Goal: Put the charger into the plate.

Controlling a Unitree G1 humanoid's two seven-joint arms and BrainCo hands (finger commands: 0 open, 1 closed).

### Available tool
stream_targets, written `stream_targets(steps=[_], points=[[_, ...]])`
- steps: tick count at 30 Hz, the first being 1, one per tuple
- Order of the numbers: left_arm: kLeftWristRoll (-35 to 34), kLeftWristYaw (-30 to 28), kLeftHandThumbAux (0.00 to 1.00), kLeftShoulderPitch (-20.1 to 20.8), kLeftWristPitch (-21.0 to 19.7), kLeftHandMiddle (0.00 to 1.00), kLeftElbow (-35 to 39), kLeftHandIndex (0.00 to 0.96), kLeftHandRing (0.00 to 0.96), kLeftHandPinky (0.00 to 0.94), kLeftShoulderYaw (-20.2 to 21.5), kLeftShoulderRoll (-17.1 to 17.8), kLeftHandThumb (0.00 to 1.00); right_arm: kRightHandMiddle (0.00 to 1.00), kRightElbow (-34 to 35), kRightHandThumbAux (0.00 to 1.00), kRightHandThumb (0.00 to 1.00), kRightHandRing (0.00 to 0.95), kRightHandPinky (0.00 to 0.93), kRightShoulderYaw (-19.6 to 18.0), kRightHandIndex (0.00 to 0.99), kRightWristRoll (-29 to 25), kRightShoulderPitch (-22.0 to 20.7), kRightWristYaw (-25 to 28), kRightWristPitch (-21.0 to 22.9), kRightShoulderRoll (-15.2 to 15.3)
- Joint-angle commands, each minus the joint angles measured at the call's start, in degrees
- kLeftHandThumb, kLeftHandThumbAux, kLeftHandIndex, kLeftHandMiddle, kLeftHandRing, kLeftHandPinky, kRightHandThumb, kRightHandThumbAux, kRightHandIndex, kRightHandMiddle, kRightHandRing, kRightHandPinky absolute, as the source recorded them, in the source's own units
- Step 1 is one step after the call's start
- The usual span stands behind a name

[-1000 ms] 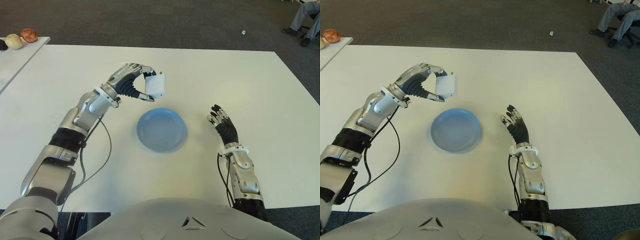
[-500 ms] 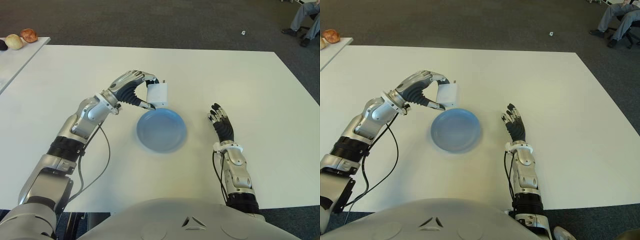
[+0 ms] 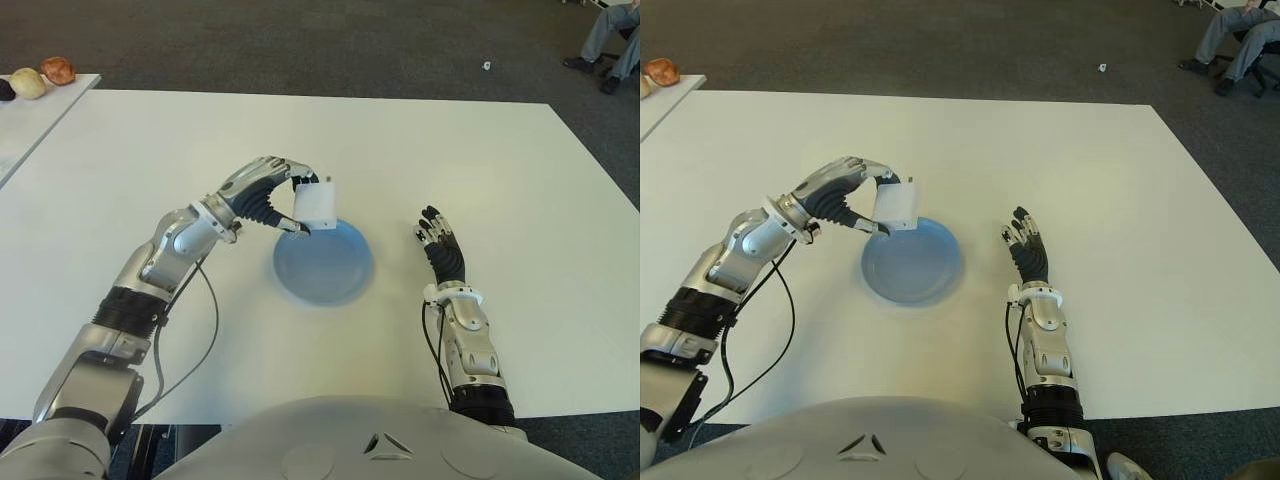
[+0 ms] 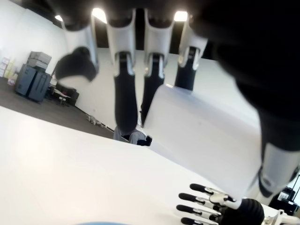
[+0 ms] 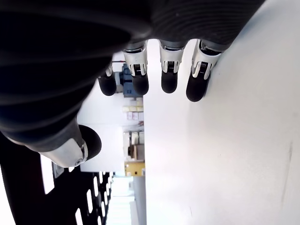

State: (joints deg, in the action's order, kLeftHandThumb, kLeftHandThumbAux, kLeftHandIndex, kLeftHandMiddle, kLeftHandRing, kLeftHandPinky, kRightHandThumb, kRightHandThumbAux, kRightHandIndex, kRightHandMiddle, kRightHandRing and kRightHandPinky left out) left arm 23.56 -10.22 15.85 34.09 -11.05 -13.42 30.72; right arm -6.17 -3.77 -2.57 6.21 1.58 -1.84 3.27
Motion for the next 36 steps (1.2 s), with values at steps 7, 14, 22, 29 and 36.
stream_targets(steps=[7,14,22,29,36], points=[[-0.9,-1.8,0.698,-2.1,1.2,0.885,0.3,0.442,0.878,0.864,0.3,0.3,0.75,0.067,-2.1,0.573,0.0,0.027,0.012,-0.1,0.029,0.3,0.2,-0.1,0.2,-0.1],[-3.3,-4.7,0.698,-2.9,2.4,0.88,0.3,0.442,0.875,0.856,-0.2,0.7,0.75,0.078,-2.7,0.566,0.0,0.033,0.005,-0.1,0.032,0.1,0.1,0.1,-0.5,-0.1],[-3.6,-14.0,0.517,0.1,4.5,0.347,0.6,0.252,0.348,0.34,-2.6,5.0,0.552,0.08,-2.9,0.554,0.0,0.035,0.007,0.1,0.033,0.2,0.3,0.2,-0.6,0.0],[-1.8,-17.8,0.287,1.1,6.7,0.024,0.6,0.023,0.023,0.026,-3.2,8.3,0.299,0.084,-3.3,0.562,0.0,0.04,0.01,0.3,0.034,0.2,0.3,0.6,-1.0,0.1],[-1.4,-17.6,0.186,1.5,7.1,0.001,0.6,0.001,0.001,0.002,-2.8,9.2,0.267,0.094,-4.0,0.555,0.0,0.049,0.017,0.4,0.032,0.2,0.3,0.6,-2.1,-0.1]])
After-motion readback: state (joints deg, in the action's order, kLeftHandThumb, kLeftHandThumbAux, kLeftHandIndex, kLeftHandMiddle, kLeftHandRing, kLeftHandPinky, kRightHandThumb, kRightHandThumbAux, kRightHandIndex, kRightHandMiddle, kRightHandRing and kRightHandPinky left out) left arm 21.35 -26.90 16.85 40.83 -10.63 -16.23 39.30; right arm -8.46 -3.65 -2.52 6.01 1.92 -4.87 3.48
